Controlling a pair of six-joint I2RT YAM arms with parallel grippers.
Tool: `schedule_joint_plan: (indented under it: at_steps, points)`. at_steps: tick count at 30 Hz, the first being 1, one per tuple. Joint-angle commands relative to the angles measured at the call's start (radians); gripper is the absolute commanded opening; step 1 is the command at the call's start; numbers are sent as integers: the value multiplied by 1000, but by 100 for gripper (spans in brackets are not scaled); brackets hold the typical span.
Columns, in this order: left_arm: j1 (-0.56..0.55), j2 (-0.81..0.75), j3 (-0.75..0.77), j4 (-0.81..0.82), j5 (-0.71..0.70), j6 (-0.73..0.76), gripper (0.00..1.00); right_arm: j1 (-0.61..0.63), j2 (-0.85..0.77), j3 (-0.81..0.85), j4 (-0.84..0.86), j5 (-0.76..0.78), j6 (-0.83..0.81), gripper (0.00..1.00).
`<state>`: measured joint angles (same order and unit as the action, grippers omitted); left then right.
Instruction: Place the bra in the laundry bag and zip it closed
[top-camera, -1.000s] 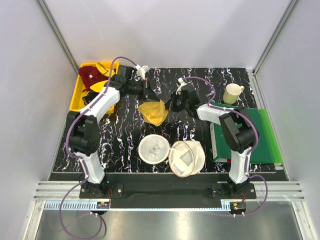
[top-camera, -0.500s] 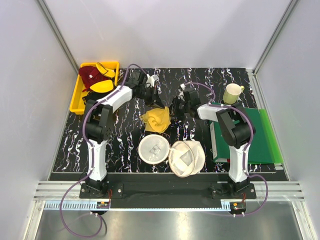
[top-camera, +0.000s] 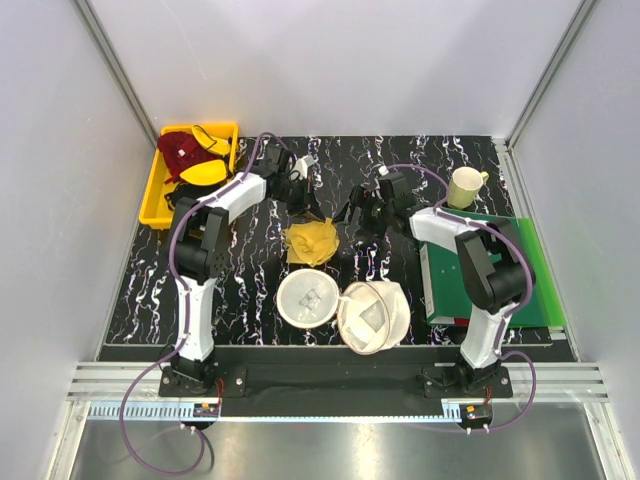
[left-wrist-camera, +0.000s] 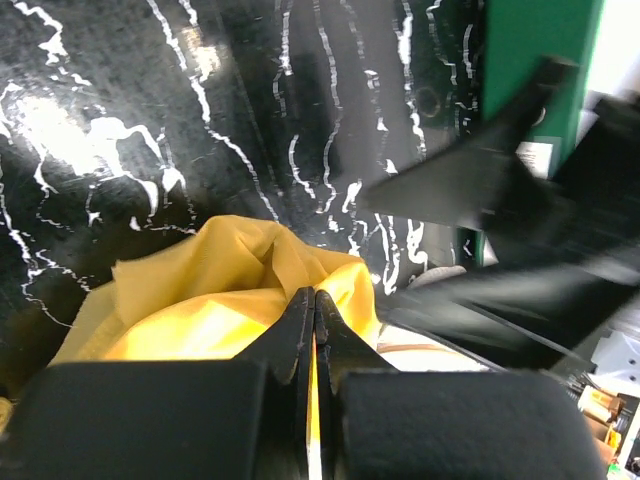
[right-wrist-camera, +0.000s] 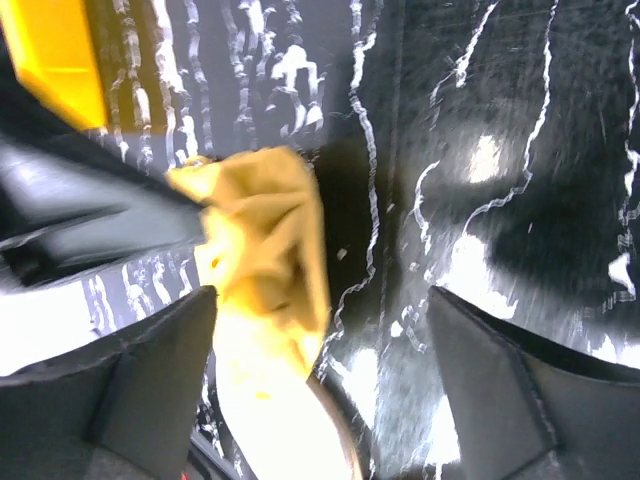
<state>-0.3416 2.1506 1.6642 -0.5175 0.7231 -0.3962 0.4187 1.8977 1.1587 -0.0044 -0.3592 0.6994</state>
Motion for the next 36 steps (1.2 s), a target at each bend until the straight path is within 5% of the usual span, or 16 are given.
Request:
schedule_joint_plan:
  at_steps: [1,8,13,16,19,24,29,32,34,36]
  points:
    - [-2,0,17,8,-31,0,0,-1,-95,-47,-5,-1,-14,98]
    - [-2,-17,11,7,-56,-9,2,38,-14,-88,196,-130,86,100]
    - [0,-87,-6,4,-111,-1,45,57,46,-73,265,-165,138,100]
    - [13,-156,-6,-13,-171,11,59,66,63,-70,258,-161,143,98]
    - [41,-239,-11,-32,-211,10,93,69,67,-77,261,-153,147,96]
    - [50,-444,-133,-49,-384,-1,93,72,109,-64,302,-161,170,80]
    - [52,-638,-394,-19,-505,-58,99,81,141,-33,297,-144,193,75]
    - [58,-728,-526,-3,-473,-107,99,86,152,-19,267,-129,184,71]
    - [62,-765,-610,28,-432,-159,99,86,167,-17,279,-126,193,51]
    - [67,-793,-661,89,-370,-203,99,86,172,-13,302,-133,198,42]
